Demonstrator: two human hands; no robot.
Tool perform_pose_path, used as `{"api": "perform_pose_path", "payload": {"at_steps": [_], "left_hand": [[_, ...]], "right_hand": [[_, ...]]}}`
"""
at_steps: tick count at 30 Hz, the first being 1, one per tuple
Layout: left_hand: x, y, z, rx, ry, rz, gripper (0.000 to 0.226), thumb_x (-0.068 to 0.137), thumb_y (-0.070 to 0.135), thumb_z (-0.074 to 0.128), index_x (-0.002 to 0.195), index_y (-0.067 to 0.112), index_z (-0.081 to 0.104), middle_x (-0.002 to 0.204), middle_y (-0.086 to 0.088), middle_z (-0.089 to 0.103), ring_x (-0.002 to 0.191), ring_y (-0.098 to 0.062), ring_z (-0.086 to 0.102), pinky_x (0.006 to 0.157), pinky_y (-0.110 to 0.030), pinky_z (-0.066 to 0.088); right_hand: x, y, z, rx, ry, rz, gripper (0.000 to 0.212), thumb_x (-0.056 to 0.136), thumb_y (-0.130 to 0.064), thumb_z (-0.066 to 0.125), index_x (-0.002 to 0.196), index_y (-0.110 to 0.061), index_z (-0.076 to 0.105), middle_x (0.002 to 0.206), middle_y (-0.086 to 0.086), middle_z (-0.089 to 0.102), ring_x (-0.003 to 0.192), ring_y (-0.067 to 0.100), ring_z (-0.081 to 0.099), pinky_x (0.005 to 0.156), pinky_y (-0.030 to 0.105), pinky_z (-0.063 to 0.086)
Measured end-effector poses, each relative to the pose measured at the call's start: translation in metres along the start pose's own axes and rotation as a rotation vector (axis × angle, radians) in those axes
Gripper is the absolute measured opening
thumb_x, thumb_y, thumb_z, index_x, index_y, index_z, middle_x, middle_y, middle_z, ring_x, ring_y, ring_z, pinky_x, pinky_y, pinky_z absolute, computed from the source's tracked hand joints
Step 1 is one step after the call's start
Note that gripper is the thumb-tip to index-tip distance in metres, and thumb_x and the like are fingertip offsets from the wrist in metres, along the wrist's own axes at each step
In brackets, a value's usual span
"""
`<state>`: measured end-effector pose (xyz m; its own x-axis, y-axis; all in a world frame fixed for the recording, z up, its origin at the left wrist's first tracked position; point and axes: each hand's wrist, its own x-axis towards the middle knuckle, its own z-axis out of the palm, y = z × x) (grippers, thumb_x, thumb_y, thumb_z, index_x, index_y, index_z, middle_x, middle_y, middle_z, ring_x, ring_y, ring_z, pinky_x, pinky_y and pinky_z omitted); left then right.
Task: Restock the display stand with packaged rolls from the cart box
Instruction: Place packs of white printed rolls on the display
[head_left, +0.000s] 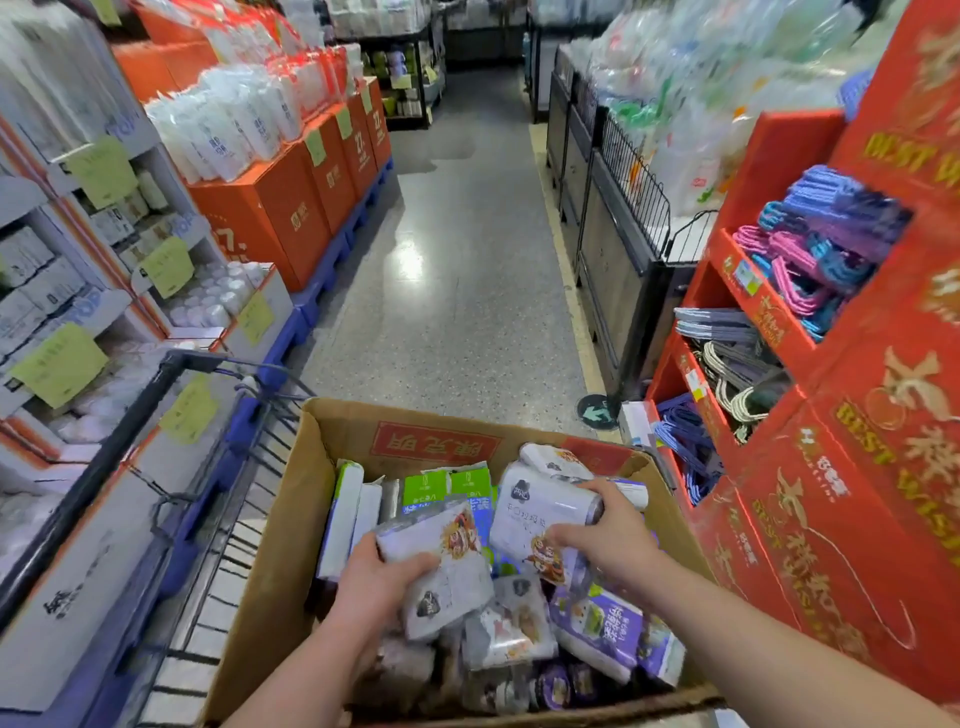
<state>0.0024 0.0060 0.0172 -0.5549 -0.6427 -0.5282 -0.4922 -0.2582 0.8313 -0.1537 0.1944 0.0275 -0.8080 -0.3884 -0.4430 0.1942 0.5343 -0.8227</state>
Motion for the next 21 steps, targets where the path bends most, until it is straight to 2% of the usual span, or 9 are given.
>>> {"api": "perform_pose_path", "payload": {"at_steps": [3,5,7,10,13,16,18,21], "left_hand": [[-0.018,0.016,0.008,-0.055,-0.097,0.067,0.042,0.068,0.003,0.081,0.104,0.007,0.062,0.096,-0.016,0.073,0.078,-0.028,0.071,0.062,-0.032,0.055],[-0.032,0.027,0.016,-0.067,-0.169,0.112,0.037,0.07,0.003,0.08,0.101,0.008,0.062,0.088,-0.013,0.073,0.063,-0.022,0.069,0.051,-0.026,0.052],[-0.044,0.033,0.026,-0.078,-0.23,0.15,0.04,0.067,0.005,0.081,0.102,0.008,0.062,0.088,-0.012,0.073,0.062,-0.021,0.069,0.053,-0.027,0.053],[-0.068,0.039,0.049,-0.086,-0.317,0.19,0.029,0.076,-0.001,0.073,0.103,0.006,0.062,0.091,-0.015,0.072,0.071,-0.024,0.067,0.059,-0.03,0.053],[-0.102,0.044,0.075,-0.092,-0.423,0.221,0.022,0.078,-0.001,0.071,0.097,0.007,0.062,0.079,-0.01,0.07,0.057,-0.018,0.064,0.048,-0.024,0.048],[-0.137,0.046,0.104,-0.08,-0.536,0.244,0.027,0.077,0.001,0.073,0.103,0.006,0.064,0.089,-0.013,0.074,0.067,-0.022,0.069,0.057,-0.028,0.052],[-0.164,0.043,0.123,-0.07,-0.588,0.269,0.026,0.078,0.001,0.072,0.103,0.006,0.065,0.092,-0.015,0.074,0.07,-0.024,0.07,0.057,-0.028,0.054],[-0.212,0.035,0.154,-0.072,-0.67,0.279,0.025,0.079,0.001,0.071,0.101,0.007,0.063,0.09,-0.015,0.073,0.062,-0.02,0.071,0.047,-0.025,0.053]], "right_hand": [[-0.035,-0.009,-0.016,0.038,0.098,-0.043,0.052,0.068,-0.009,0.081,0.11,-0.014,0.05,0.099,0.01,0.061,0.08,0.021,0.057,0.066,0.029,0.046],[-0.061,-0.012,-0.031,0.07,0.162,-0.066,0.048,0.071,-0.008,0.08,0.107,-0.016,0.048,0.095,0.009,0.059,0.074,0.017,0.055,0.057,0.02,0.044],[-0.088,-0.01,-0.046,0.099,0.233,-0.085,0.047,0.073,-0.009,0.079,0.106,-0.017,0.047,0.095,0.008,0.059,0.071,0.013,0.055,0.05,0.012,0.043],[-0.133,-0.004,-0.073,0.126,0.371,-0.078,0.048,0.073,-0.014,0.079,0.108,-0.019,0.047,0.095,0.006,0.059,0.074,0.016,0.057,0.06,0.025,0.047],[-0.178,0.002,-0.102,0.128,0.488,-0.057,0.049,0.073,-0.016,0.08,0.107,-0.022,0.045,0.093,0.003,0.059,0.078,0.019,0.06,0.066,0.032,0.05],[-0.219,0.018,-0.13,0.148,0.619,-0.054,0.059,0.066,-0.02,0.084,0.113,-0.017,0.049,0.099,0.01,0.062,0.091,0.03,0.063,0.081,0.047,0.054],[-0.25,0.032,-0.146,0.172,0.682,-0.058,0.055,0.067,-0.02,0.083,0.11,-0.019,0.048,0.102,0.016,0.062,0.094,0.035,0.062,0.082,0.05,0.052],[-0.299,0.06,-0.171,0.226,0.759,-0.043,0.051,0.065,-0.025,0.084,0.103,-0.023,0.049,0.104,0.025,0.06,0.089,0.04,0.062,0.078,0.054,0.053]]}}
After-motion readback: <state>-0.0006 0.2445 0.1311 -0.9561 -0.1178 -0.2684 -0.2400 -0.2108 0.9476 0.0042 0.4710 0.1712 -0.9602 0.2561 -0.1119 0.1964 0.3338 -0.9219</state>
